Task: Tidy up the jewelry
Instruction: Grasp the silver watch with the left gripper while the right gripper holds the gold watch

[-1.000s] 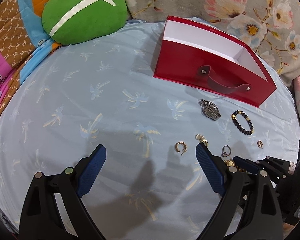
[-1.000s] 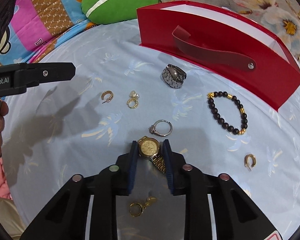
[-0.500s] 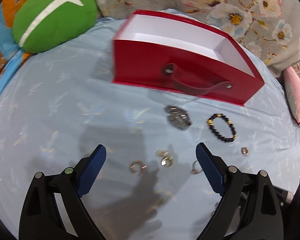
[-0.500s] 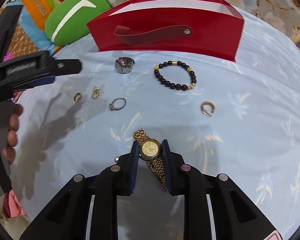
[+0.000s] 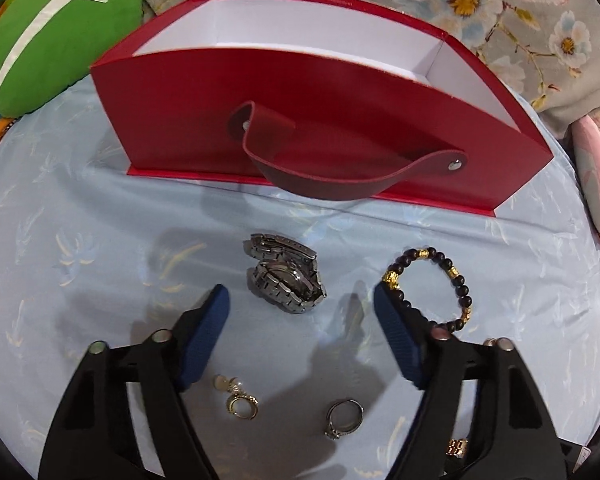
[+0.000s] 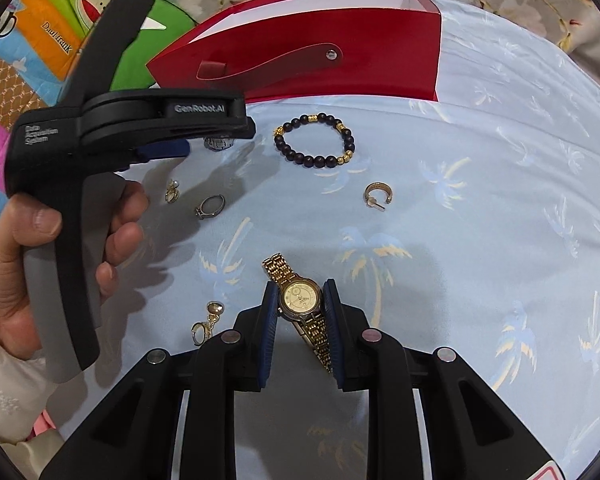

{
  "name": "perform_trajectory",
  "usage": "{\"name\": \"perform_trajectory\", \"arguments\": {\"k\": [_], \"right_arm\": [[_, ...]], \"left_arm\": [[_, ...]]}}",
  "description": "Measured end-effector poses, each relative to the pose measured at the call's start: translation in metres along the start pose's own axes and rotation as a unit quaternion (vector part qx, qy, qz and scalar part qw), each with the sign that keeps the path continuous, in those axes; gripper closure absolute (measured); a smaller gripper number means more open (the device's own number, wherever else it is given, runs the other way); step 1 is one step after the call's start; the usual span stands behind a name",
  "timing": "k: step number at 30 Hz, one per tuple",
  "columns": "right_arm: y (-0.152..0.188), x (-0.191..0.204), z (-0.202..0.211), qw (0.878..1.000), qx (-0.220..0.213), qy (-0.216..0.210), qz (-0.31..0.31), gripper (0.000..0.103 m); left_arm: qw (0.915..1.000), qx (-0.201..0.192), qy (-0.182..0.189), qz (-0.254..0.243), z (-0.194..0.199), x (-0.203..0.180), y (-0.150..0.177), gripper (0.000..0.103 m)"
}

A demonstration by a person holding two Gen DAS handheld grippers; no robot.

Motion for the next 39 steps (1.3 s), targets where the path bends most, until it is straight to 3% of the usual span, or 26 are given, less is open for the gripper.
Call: {"name": "perform_trajectory", "arguments": {"k": [3,5,7,10,13,39], "right_arm": [[0.001,-0.006,-0.001,1.0,-0.001,-0.004,-0.003,0.082],[0.002,-0.006,-0.001,1.0,-0.001,-0.004,-0.003,0.082],[0.002,-0.005,0.0,1.0,-0.001,-0.001,-0.002,0.082],[0.003,-0.003,0.001,1.0,-0.002,0.003,-0.002,0.082],[0.003,-0.001,0.002,1.0,-0.005,0.005,-0.005,0.082],[-0.002,0.007,0.038,0.999,-0.053,0.005,-0.003,0.082]], "left_arm": [[0.9999,-0.004,-0.008,-0.011,0.0,-0.004,0.0,0.047],[0.9999,-0.004,-0.009,-0.013,0.001,-0.004,-0.001,0.061],[0.9999,-0.002,-0.004,-0.01,0.001,-0.003,-0.001,0.069],[0.9999,0.002,0.012,-0.004,0.003,0.001,-0.001,0.069],[0.9998,0.0,0.017,-0.008,0.008,0.004,0.005,0.085],[0.9979,-0.044,0.047,-0.008,0.073,0.028,0.033,0.092]]}}
Point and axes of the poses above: each gripper's, at about its wrist camera, not at the fingertips, and z roughly against the way its jaws point, x to its left, y to its underside, the point moved 1 cm from there along -z, roughly the way its jaws point, and after that the axes turned 8 degrees about x, right-handed, at the moved point
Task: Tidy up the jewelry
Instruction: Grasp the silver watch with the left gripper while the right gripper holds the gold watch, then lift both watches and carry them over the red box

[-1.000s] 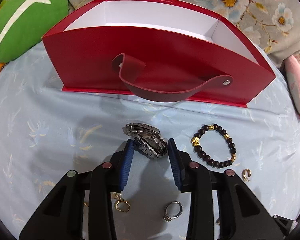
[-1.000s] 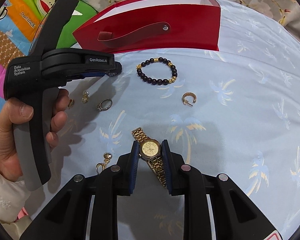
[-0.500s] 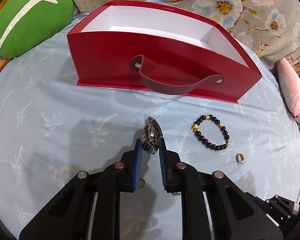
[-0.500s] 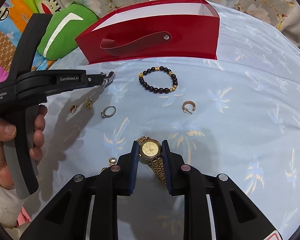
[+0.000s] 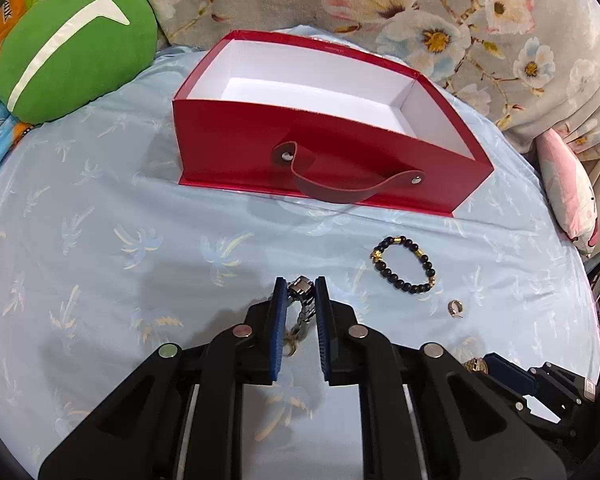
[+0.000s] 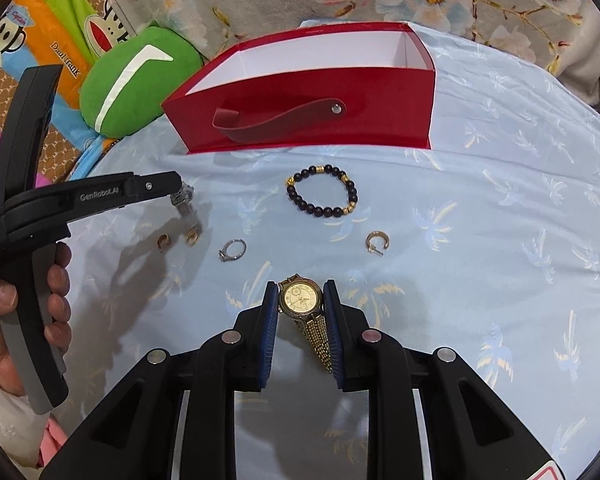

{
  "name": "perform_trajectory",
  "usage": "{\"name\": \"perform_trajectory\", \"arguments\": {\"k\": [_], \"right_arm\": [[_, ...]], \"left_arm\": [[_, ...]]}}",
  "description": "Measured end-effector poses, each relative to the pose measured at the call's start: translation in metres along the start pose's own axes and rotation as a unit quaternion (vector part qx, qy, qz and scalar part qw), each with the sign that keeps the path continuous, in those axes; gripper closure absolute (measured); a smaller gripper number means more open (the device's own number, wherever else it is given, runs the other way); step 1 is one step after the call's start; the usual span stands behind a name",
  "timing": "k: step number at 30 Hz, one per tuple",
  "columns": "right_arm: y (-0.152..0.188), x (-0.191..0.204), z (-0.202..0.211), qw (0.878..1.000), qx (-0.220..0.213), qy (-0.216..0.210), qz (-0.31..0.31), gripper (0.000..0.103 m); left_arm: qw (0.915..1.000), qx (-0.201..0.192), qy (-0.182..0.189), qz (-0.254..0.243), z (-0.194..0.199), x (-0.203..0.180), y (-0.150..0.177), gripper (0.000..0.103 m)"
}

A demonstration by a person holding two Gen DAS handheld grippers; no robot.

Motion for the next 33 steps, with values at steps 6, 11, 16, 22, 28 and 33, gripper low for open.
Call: {"name": "perform_trajectory", "arguments": {"k": [6,11,16,22,28,33], "right_arm": [[-0.005,0.003,0.006,1.0,-0.01,-0.001,0.002,0.082],[-0.005,0.003,0.005,1.0,-0.007,-0.002,0.0,0.082],[-0.005,0.001,0.008,1.0,-0.013,-0.002,-0.004,0.082],[-0.012,0.002,0.019,1.0,-0.03,-0.005,-0.002,0.082],[-0.023,0.003,0.032,0.999,-0.048,-0.01,0.001,0.082],[-0.041,0.008,0.049,0.997,-0.074,-0.008,0.013,0.082]], "left_arm": [[0.9998,-0.012,-0.001,-0.013,0.012,-0.004,0.0,0.093],[0.9999,-0.006,0.003,-0.013,0.007,-0.003,0.005,0.093],[0.9998,-0.014,0.007,-0.014,0.013,-0.005,0.006,0.093],[0.9991,-0.035,0.015,-0.019,0.034,-0.01,-0.002,0.093],[0.9978,-0.055,0.025,-0.025,0.054,-0.016,-0.011,0.093],[0.9964,-0.073,0.028,-0.032,0.073,-0.02,-0.022,0.093]]}}
Point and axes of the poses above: each gripper's, at about its wrist camera, not at the fingertips, and z roughly against the way its jaws point, x to its left, y to its underside, the point moved 1 cm from there along -z, roughly the way its jaws point, and after that the axes turned 8 degrees about x, right-handed, at the moved point
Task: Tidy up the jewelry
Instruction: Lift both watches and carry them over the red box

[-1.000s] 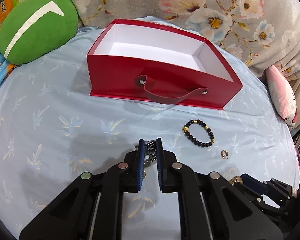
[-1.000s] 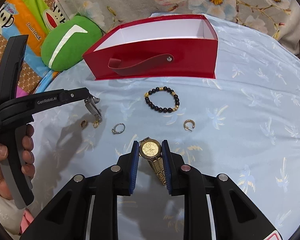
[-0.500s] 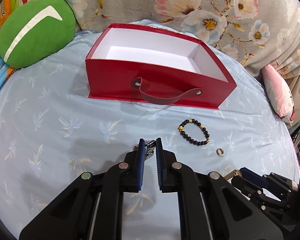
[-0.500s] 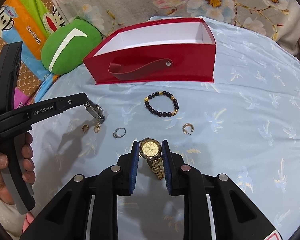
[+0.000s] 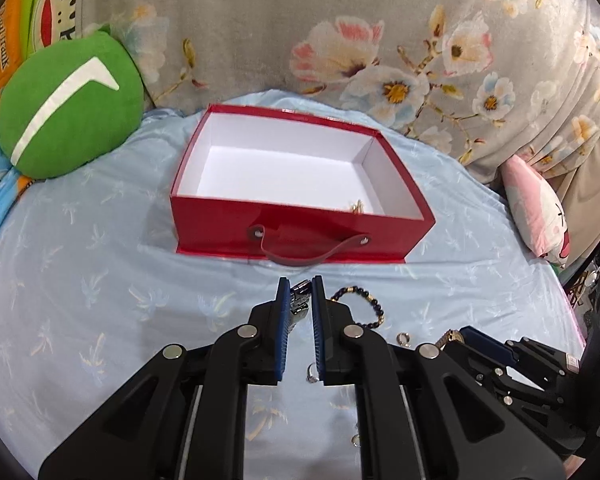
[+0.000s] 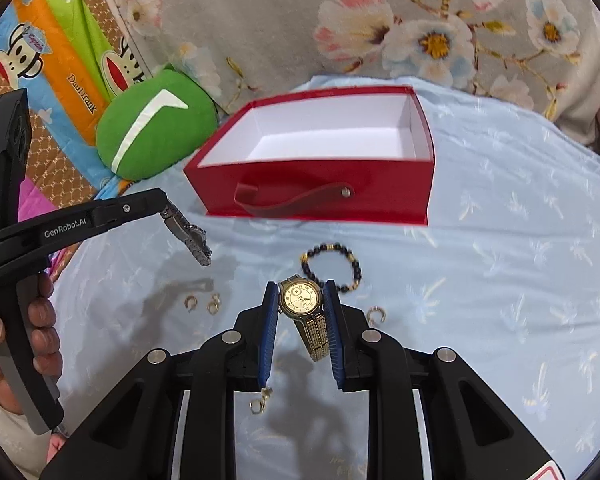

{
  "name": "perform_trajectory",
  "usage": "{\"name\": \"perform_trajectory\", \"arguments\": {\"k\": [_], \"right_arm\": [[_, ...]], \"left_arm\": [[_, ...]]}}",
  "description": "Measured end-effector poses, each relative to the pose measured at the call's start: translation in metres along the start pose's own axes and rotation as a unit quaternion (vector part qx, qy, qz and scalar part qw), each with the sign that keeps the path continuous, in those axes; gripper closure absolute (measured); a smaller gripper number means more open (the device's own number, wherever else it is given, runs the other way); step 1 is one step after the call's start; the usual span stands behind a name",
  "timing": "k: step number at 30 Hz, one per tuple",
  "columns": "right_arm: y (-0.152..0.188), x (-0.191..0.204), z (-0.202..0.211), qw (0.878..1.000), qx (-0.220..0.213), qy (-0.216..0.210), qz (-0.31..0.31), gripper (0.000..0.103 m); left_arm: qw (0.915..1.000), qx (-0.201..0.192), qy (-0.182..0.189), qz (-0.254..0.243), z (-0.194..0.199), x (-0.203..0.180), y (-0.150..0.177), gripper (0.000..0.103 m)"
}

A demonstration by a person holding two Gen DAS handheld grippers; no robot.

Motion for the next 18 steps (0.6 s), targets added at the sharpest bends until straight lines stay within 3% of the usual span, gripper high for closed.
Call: {"name": "perform_trajectory", "arguments": {"k": [10,18], "right_arm": [[-0.068,0.007,0.033,0.997,-0.072,-0.003,0.029,0.082],[-0.134,0.003,0.03,0.994,-0.101,0.0,0.036,0.082]], "left_arm": [[0.9981,-0.054,-0.008,-0.028,0.029,-0.011,-0.053,0.093],[0.9956,-0.081,-0.023,-0.041,0.02,-0.011,-0.106,0.093]]}}
Point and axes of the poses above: each gripper's, at about its wrist camera, not at the fingertips, and z roughly against the way its jaws point, x to its left, y to its underside, the point moved 1 cm from there along -z, roughly the way its jaws point, and after that the axes turned 8 degrees about x, right-handed, at the moved point
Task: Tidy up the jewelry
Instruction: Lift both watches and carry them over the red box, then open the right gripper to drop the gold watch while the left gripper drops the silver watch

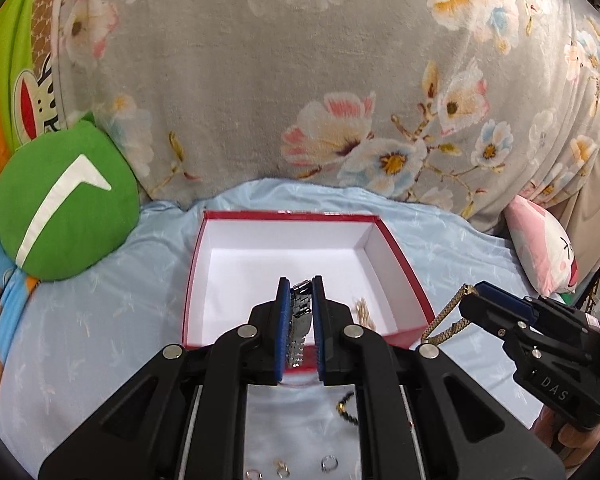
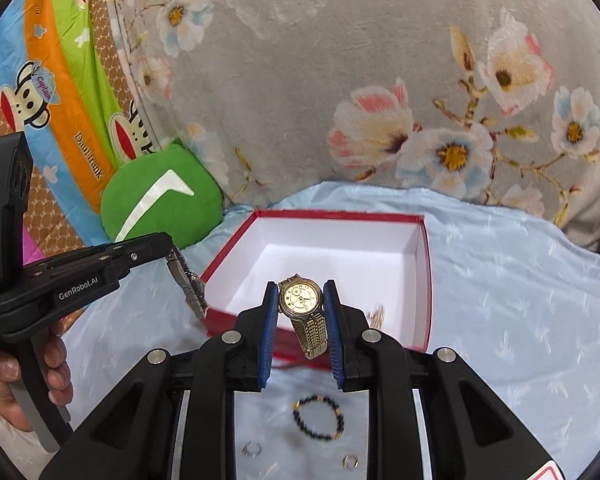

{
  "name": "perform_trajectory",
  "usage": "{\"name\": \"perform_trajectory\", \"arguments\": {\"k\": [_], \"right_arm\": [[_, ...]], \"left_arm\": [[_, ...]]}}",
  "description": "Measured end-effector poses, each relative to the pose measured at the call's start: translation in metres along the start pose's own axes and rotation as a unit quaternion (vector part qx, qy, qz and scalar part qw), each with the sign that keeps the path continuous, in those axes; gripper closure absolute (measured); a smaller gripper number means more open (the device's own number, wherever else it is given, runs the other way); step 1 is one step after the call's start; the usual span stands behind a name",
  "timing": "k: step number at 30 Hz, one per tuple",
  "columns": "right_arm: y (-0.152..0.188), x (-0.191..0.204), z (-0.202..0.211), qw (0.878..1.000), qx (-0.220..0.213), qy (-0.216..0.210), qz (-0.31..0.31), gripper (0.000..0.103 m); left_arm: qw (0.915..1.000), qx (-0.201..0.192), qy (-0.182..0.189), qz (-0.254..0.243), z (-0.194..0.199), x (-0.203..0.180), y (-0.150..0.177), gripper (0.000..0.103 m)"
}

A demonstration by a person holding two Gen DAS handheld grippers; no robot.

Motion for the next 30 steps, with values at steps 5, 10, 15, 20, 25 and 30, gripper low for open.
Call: {"name": "perform_trajectory", "arguments": {"k": [5,10,15,20,25,30], "right_arm": [[-0.033,-0.007,-0.026,1.0,-0.002,0.0,-0.002,0.082],[-0.058,-0.014,-0.055,1.0,0.004,0.003,-0.002,0.082],[-0.076,-0.021,-0.086,1.0,0.013,0.007,-0.002,0.082],[-0.091,-0.034,-0.123,0.999,0.031,0.004,-0.014,0.082],[-0.098,-0.047,-0.161,0.998,0.058,-0.004,-0.029,0.082],[-0.096,-0.059,-0.196,0.995,0.086,-0.003,-0.041,0.082]], "left_arm": [[1.0,-0.003,-0.003,-0.001,-0.024,0.005,-0.03,0.093],[0.9999,-0.001,-0.015,-0.007,-0.054,0.009,-0.051,0.093],[0.9997,0.011,-0.022,-0.005,-0.087,0.017,-0.067,0.093],[0.9994,0.021,-0.027,-0.006,-0.122,0.022,-0.081,0.093],[0.9987,0.037,-0.034,-0.006,-0.156,0.026,-0.088,0.093],[0.9976,0.058,-0.036,0.001,-0.188,0.034,-0.087,0.093]]}}
Point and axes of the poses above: each gripper's, at about its wrist camera, not at the fingertips, and z roughly against the way its jaws point, x to its left, y to its underside, the point moved 1 cm from there along -z, roughly the way its jaws point, and after that the axes turned 8 degrees about x, right-handed, at the moved point
